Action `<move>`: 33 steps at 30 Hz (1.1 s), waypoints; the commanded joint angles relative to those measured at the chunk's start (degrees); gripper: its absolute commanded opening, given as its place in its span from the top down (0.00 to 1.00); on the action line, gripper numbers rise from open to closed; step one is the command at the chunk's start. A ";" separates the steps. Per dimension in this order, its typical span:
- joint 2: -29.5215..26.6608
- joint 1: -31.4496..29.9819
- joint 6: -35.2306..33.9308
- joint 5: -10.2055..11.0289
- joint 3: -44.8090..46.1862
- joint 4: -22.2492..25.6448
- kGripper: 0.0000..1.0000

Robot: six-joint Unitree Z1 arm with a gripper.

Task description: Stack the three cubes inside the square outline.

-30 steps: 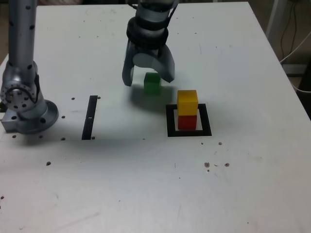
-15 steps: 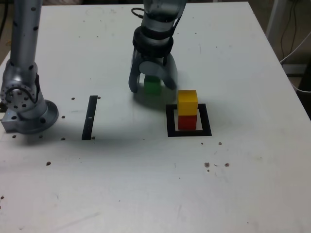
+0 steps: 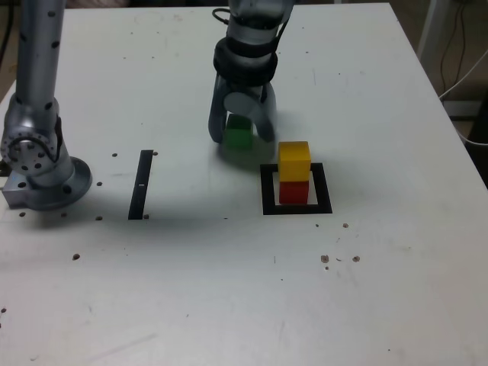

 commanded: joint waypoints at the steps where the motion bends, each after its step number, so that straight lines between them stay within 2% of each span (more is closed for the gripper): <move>1: 0.42 0.07 0.12 -0.11 0.01 -0.17 0.65; 6: 0.49 0.07 0.24 -0.44 0.03 -0.15 0.66; 19: -0.69 0.07 0.41 -0.44 0.29 -0.15 0.80; 26: -3.97 -0.62 0.27 -1.59 -0.37 -0.04 0.84; 33: -7.66 -2.79 -1.21 -2.26 -3.94 3.08 0.85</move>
